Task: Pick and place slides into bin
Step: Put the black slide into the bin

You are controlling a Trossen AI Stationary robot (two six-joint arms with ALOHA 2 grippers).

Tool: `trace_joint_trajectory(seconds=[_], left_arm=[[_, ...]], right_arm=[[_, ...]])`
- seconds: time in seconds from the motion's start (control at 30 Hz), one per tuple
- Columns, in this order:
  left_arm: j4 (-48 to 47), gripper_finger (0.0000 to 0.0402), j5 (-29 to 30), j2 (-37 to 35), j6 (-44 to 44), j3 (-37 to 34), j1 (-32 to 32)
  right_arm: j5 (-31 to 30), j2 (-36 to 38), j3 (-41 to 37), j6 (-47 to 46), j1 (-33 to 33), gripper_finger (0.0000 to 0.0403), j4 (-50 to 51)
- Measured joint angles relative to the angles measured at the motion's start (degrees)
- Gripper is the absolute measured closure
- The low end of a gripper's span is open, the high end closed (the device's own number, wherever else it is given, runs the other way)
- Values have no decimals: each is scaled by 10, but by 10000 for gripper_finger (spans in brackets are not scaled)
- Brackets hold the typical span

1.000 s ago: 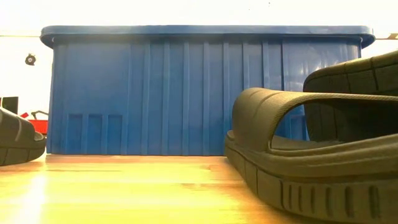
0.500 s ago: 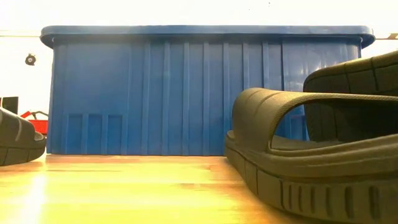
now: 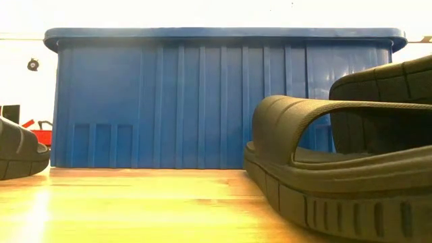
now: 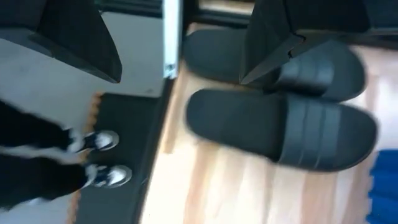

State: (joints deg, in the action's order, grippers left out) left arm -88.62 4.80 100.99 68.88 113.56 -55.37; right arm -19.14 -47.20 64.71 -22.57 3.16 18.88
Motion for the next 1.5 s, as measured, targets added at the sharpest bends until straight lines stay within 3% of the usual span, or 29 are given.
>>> trace_joint_trajectory(seconds=[0.37,0.73,1.1,1.33,1.5], left_arm=[[-14,93,-14,-1,80,-122,-73],[-14,93,-11,-10,134,-179,-122],[-6,93,43,-35,178,-286,-148],[63,93,120,-35,175,-342,-151],[66,93,123,-35,174,-372,-154]], right_arm=[[0,5,0,1,0,177,-15],[0,5,0,1,0,177,-15],[0,5,0,3,0,177,-14],[0,5,0,3,0,177,-14],[0,5,0,3,0,177,-10]])
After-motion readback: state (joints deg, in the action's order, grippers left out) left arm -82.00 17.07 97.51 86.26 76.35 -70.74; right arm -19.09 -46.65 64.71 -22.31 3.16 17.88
